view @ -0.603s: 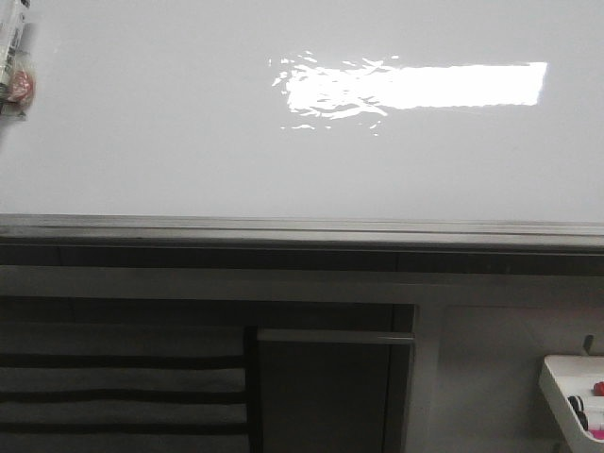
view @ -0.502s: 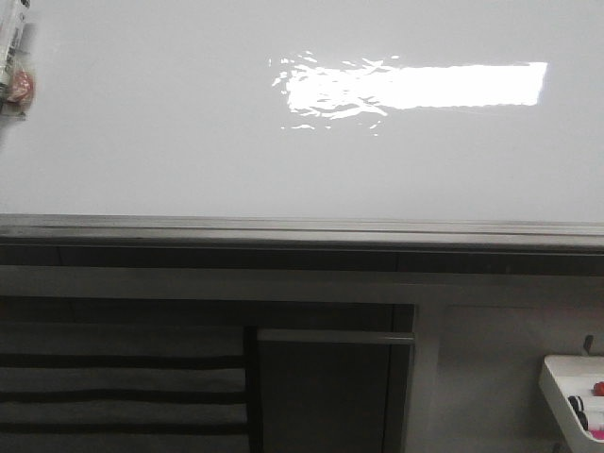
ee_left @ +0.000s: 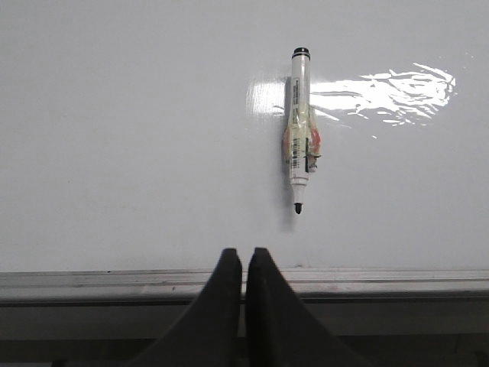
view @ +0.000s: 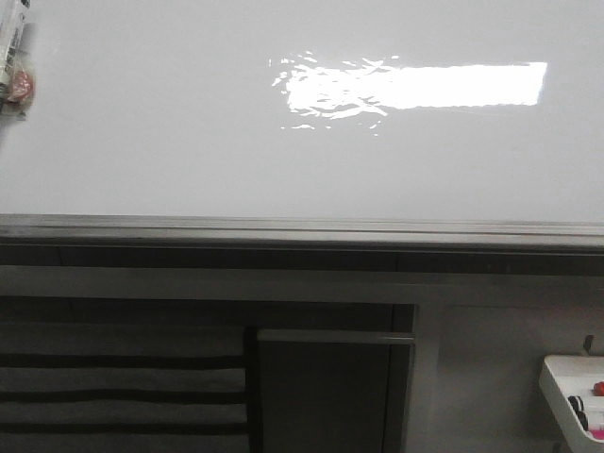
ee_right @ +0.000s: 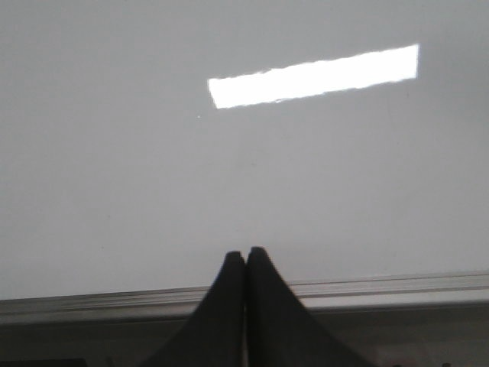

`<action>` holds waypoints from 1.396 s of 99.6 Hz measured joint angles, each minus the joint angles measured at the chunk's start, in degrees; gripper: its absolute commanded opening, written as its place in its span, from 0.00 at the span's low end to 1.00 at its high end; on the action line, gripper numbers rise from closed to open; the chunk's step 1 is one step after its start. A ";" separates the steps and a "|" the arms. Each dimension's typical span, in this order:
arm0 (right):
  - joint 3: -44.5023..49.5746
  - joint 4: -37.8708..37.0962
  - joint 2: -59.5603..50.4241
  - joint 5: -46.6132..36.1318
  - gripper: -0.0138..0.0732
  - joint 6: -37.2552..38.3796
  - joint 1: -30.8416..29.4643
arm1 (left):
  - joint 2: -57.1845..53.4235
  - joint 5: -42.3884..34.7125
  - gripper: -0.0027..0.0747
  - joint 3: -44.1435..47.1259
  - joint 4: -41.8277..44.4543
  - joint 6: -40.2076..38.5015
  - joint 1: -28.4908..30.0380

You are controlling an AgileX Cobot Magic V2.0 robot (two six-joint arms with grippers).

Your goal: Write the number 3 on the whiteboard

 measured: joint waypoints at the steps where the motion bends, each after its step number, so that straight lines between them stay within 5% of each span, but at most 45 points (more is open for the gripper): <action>1: 0.00 0.00 0.00 0.00 0.07 0.00 0.00 | 0.00 0.00 0.01 0.00 0.00 0.00 0.00; 61: 0.00 -3.91 0.00 -0.95 0.07 0.00 0.00 | 0.00 0.00 0.01 0.00 -1.00 0.00 0.00; 73: 0.00 0.31 0.00 -1.44 0.07 0.00 0.00 | 0.00 0.25 0.01 -1.10 -4.66 0.00 0.00; 115: -20.42 4.00 6.82 17.37 0.07 -4.75 0.00 | 9.22 17.74 0.01 -24.19 -3.90 0.20 0.00; 139: -25.02 4.00 11.10 19.20 0.07 -6.51 0.00 | 16.34 22.07 0.01 -29.26 -3.02 0.20 0.00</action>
